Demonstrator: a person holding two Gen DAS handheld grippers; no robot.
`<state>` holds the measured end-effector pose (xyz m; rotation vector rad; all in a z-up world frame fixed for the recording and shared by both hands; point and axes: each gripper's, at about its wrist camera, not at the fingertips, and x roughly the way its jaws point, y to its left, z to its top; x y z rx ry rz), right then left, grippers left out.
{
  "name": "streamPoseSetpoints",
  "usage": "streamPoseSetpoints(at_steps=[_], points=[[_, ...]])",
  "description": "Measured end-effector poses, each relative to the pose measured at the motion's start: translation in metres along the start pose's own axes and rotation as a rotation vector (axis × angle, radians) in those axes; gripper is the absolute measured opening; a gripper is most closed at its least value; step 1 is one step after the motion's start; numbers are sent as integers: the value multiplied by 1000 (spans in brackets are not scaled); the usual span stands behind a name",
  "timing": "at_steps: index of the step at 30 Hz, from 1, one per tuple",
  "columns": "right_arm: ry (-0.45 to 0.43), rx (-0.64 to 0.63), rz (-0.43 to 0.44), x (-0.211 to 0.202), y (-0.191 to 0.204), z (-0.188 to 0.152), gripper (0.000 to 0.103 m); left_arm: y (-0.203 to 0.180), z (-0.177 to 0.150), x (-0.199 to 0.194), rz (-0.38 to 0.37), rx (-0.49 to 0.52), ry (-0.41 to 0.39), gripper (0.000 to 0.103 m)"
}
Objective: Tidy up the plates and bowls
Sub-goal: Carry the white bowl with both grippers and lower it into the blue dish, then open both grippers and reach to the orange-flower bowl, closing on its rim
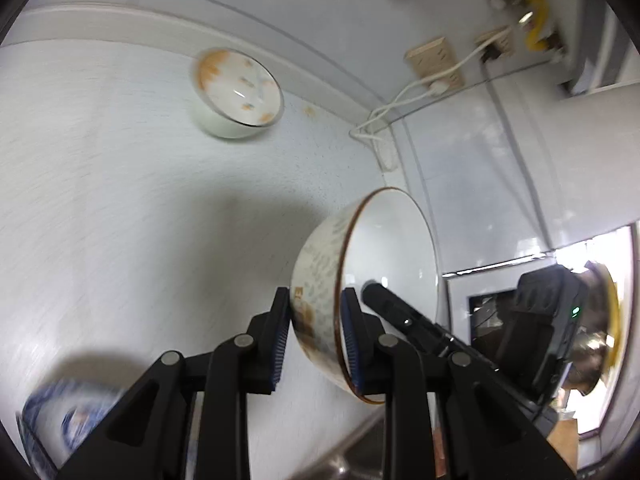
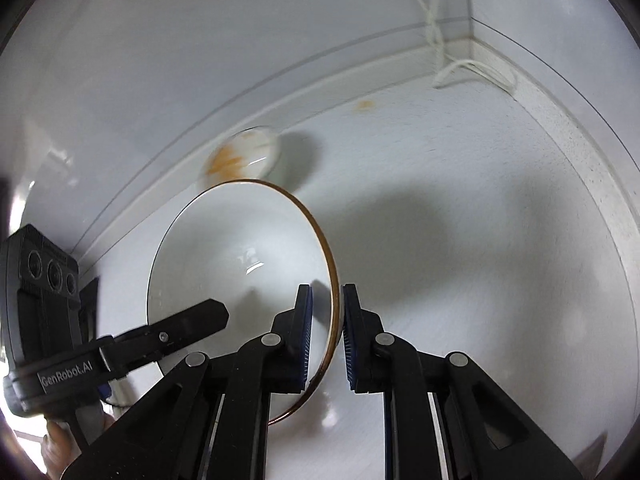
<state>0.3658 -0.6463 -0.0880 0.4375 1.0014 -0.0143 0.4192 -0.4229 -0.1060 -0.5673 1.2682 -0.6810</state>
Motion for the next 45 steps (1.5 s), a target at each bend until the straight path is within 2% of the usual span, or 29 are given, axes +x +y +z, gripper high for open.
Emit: streamPoseSetpoints(at_steps=[4,9,12,17,21,27,31,36,41,45], points=[[-12,-68,63,-29,52,-54,14,25,-48,-69,36,1,-39,24],[43,-127,135,-26,94,-110,14,74,-103,-110,52,-66,-49,23],[84,-126,176,-11,102,-137,14,107,-134,-107,82,-139,-26,22],[161,-208,142,19,123,-165,15,145,-161,-89,156,-194,-5,22],[205,-228,115,47,124,-176,15,152,-166,-75,194,-194,-17,22],[255,-212,115,70,113,-183,13,144,-157,-69,274,-134,-46,22],[240,-239,110,70,120,-184,14,138,-150,-64,332,-91,-44,22],[224,-251,72,69,124,-184,14,134,-144,-61,349,-71,-47,22],[199,-256,57,63,122,-182,21,142,-143,-66,335,-70,-36,24],[182,-255,76,58,121,-183,34,142,-145,-68,335,-43,-26,25]])
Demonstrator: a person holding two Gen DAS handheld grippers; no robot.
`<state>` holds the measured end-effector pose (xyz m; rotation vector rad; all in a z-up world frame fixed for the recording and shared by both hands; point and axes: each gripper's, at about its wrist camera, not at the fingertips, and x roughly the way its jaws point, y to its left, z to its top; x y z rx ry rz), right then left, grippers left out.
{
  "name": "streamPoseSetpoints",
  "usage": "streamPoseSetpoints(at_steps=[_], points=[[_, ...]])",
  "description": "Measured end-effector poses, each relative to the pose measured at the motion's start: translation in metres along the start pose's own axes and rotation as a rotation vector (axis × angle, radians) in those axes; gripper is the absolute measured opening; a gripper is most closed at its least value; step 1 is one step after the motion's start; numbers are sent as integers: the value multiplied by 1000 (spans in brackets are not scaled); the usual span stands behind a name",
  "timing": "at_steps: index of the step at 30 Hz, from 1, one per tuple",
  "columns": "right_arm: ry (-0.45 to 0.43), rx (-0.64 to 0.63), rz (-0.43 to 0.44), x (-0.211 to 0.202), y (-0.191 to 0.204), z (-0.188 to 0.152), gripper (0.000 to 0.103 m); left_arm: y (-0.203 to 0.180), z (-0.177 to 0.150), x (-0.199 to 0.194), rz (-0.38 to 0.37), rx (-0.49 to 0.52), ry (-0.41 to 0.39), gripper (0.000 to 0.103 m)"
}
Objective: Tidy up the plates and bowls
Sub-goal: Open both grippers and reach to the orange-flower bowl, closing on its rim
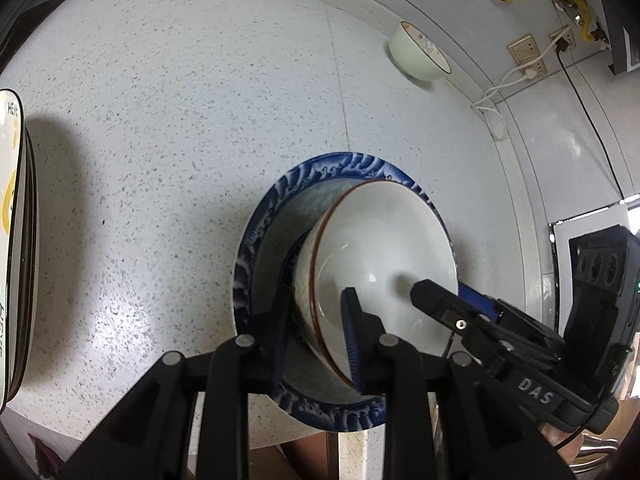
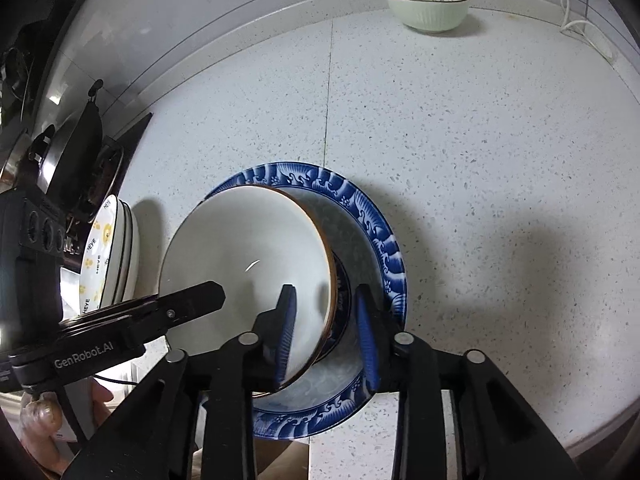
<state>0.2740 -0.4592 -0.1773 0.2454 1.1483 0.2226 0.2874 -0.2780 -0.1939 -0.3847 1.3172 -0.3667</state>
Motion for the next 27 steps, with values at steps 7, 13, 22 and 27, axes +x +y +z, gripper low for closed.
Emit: streamPoseSetpoints(at_steps=[7,13,22,27], points=[[-62,-9,5,-21,0,-5,47,-11,-3,-15,-42,61,-16,61],[-106,7,5,-34,-4,-9,51,-2,0,-36,-80,40,-33,65],[-246,94,9,-85,-35,-15,60,22,21,-147,-147,82,-338,65],[-363,158,-25,-130,-61,-13,71,54,46,-191,-140,11,-445,65]])
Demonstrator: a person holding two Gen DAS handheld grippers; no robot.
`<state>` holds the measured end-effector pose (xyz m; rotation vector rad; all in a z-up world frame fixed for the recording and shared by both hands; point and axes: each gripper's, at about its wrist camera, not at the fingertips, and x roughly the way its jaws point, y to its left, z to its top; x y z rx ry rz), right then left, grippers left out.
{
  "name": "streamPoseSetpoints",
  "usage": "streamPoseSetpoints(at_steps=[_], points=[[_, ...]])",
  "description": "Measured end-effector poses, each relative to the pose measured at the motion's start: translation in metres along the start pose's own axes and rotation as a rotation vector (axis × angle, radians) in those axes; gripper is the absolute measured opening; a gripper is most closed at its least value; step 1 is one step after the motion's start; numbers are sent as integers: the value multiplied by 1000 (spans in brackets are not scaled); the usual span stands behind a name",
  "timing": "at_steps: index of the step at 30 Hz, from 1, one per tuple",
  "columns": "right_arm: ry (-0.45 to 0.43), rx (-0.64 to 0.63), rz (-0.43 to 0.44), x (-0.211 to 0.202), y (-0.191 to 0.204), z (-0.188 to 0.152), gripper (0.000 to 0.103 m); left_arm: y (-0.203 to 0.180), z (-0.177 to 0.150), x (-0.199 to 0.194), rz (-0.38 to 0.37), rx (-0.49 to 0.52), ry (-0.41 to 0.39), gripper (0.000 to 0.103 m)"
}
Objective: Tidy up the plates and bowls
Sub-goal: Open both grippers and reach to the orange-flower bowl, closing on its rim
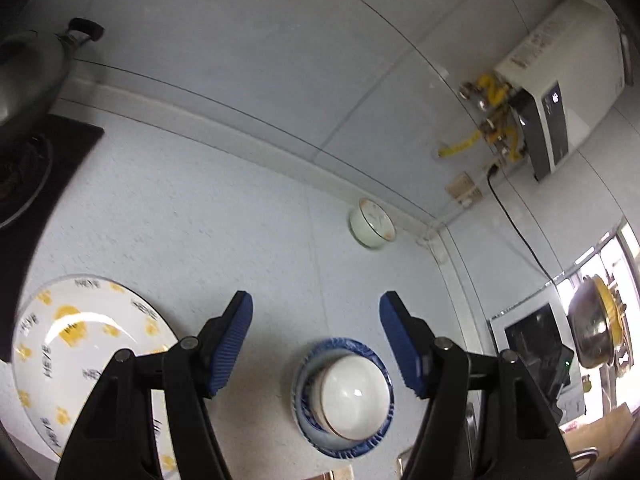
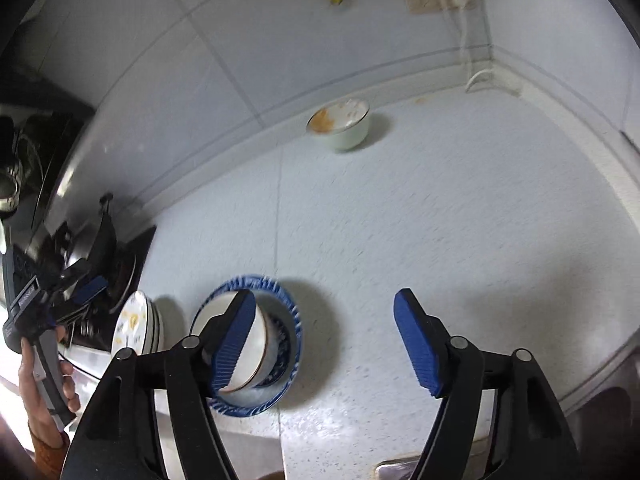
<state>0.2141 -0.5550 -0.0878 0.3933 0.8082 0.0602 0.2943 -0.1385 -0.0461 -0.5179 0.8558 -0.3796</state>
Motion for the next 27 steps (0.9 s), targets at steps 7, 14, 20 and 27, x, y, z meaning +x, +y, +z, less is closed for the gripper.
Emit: streamPoseSetpoints(at_steps=[7,14,20,27], points=[[-55,60,-48,-5,-29,38,74,25,30,43,13,-69,93,65],[-40,52,-24,39,-41,107,76,-10,56,153,-1,-7,294,65],[68,-33,10,116,-39,157,77,-60,85,269,-37,51,406,65],[159,-26,37,219,-45,207,77,-82,107,393,-29,-2,437,65]])
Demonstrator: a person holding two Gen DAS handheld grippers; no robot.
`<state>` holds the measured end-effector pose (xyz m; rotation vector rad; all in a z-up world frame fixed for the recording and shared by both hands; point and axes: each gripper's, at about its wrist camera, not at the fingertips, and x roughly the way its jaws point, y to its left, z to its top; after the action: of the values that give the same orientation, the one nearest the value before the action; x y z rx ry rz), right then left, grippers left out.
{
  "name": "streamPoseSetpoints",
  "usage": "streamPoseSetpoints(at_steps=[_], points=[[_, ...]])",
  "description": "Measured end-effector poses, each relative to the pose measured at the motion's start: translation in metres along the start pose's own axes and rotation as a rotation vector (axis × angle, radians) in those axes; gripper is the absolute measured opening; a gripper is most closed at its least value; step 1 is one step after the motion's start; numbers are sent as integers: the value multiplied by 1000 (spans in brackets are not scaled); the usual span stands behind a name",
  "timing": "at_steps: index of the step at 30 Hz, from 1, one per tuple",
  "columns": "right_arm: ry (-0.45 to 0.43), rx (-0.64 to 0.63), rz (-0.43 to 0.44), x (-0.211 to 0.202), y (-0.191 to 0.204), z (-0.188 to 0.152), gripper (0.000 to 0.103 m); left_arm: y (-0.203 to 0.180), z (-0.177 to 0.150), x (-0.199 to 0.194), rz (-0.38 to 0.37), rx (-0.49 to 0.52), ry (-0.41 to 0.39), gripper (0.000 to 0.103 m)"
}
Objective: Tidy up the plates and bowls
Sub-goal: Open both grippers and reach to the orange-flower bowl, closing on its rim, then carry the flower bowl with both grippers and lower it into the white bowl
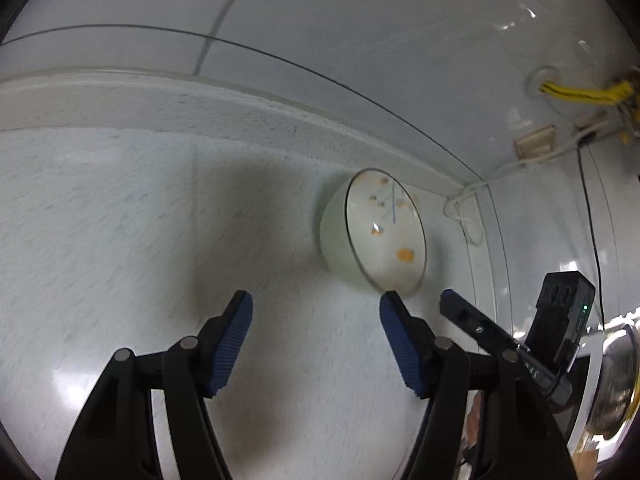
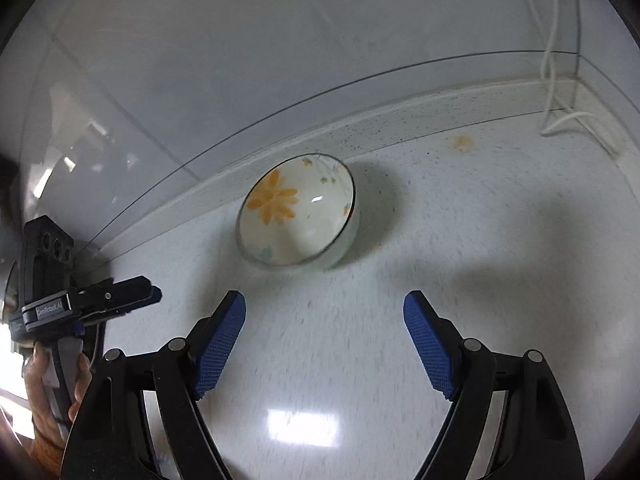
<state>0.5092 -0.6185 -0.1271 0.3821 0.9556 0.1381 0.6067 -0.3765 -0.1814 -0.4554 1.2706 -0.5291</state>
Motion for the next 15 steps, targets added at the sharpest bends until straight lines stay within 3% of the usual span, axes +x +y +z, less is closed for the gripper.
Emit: streamPoseSetpoints(at_steps=[5,7,10,12,15], points=[[18,44,3,49,-8,31,74,-3,26,53,27,-11,29,63],[37,58,-6,66,-10,39,61,-4,32,68,29,-11,38,60],[66,66,-20,82,-13,42,44,-4,36,86,12,-12,58,40],[86,75,-25,90,-15,43,37,0,35,93,-50,-44,74,25],[103,96,-15,96,-17,38,24,2,34,93,-77,-63,63,24]])
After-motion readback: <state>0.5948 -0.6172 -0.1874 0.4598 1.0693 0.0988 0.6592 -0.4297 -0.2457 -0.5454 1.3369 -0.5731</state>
